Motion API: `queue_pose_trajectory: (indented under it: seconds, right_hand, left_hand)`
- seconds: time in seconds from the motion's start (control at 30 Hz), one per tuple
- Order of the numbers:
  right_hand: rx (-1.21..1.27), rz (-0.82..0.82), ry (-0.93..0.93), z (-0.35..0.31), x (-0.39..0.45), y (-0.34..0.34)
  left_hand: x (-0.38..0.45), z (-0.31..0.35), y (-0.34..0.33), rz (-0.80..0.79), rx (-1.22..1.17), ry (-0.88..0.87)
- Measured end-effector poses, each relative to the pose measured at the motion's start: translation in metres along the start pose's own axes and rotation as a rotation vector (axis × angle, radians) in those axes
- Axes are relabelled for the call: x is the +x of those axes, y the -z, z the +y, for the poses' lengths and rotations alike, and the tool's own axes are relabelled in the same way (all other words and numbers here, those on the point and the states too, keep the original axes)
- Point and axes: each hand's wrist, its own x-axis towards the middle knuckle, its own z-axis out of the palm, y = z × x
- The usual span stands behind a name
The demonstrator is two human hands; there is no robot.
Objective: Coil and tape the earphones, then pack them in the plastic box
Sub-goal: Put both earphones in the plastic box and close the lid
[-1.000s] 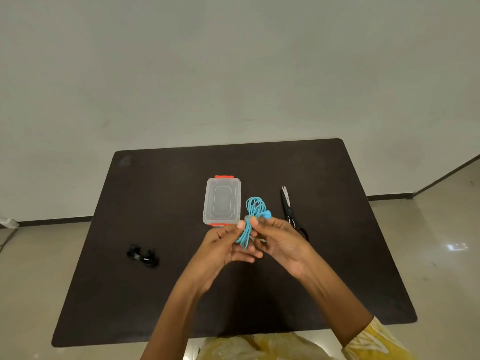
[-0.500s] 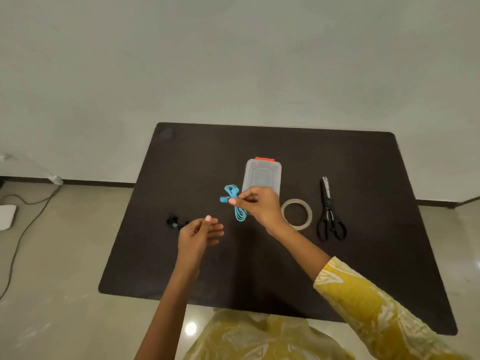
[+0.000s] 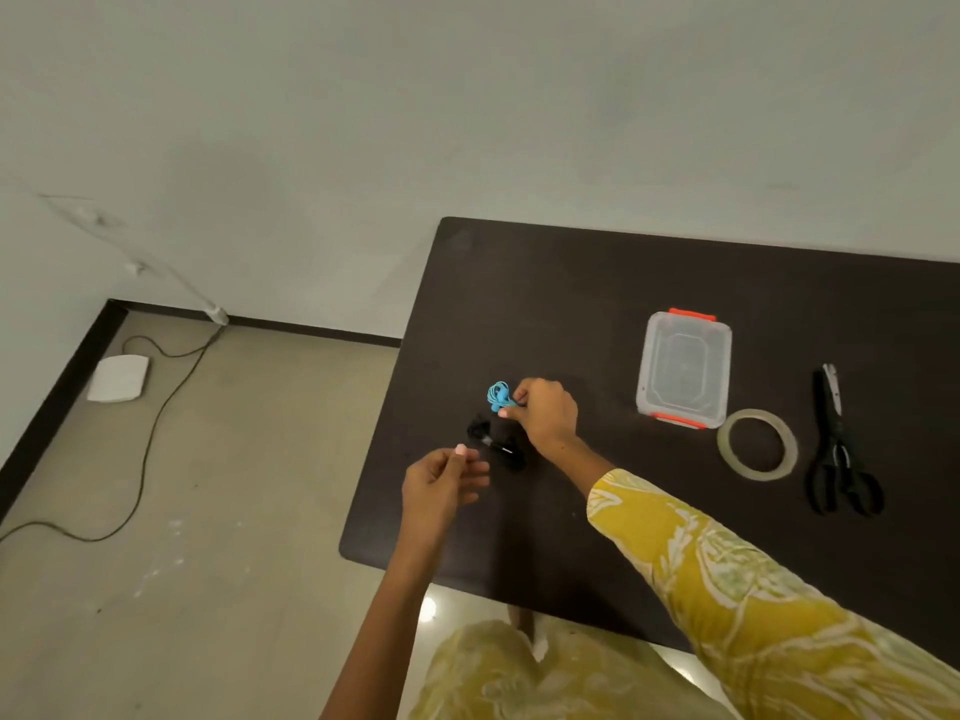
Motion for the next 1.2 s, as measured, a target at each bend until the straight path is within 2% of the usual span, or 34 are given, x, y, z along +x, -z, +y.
queue_pose_trajectory:
  seconds: [0.17,0.37,0.47,0.57,0.67,0.73,0.93,1.03,1.1,1.2]
  right_hand:
    - [-0.007,0.056,0.026,0.004,-0.002,0.003]
    - [0.066,0.397,0.008,0.040,-0.001,0.058]
    - [-0.087,0.495,-0.113,0.066,0.005,0.078]
    - [-0.304,0.354,-0.197,0.093,0.004,0.085]
    - [-0.398,0.245,-0.148,0.115,-0.007,0.082]
    - [-0.395,0.188,-0.028,0.125,-0.020,0.077]
    - [-0.348,-0.034,0.485,0.167,-0.100,0.063]
    - [-0.418,-0.116,0.622,0.184,-0.129,0.054]
    - [-0.414,-0.092,0.636,0.189,-0.141,0.050]
    - [-0.161,0.160,0.456,0.189,-0.156,0.047]
  left_hand:
    - [0.008,-0.002,0.007,-0.041,0.007,0.005]
    - [0.013,0.004,-0.010,-0.126,-0.004,0.016]
    - [0.012,0.006,-0.021,-0.159,-0.015,0.008]
    - [0.010,0.004,-0.034,-0.190,-0.005,0.008]
    - [0.006,0.000,-0.048,-0.229,0.015,0.006]
    - [0.006,-0.003,-0.054,-0.223,0.033,-0.003]
    - [0.003,-0.026,-0.075,-0.145,0.248,-0.085]
    - [-0.002,-0.033,-0.089,-0.149,0.310,-0.092]
    - [-0.004,-0.036,-0.098,-0.179,0.303,-0.095]
    - [-0.006,-0.040,-0.108,-0.149,0.306,-0.116]
